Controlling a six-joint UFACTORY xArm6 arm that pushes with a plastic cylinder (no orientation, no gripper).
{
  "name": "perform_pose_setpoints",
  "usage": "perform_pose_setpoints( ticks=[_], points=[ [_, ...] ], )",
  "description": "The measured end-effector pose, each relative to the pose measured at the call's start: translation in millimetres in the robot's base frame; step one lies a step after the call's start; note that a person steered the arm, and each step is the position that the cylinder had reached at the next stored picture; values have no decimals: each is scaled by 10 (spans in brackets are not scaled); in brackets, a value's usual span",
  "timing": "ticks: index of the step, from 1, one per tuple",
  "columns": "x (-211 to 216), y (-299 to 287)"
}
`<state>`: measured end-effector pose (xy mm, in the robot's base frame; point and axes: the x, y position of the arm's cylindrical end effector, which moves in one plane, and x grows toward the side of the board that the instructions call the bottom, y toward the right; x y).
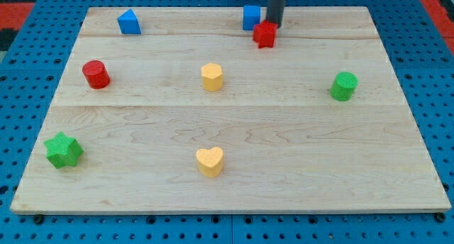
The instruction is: Push the blue cube to the top of the red star
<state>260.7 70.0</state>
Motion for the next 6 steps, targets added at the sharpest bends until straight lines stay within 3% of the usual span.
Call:
perform_pose_setpoints(
  ticks=[2,3,6],
  points=[
    [702,-488],
    [702,-790],
    [-263,207]
  ],
)
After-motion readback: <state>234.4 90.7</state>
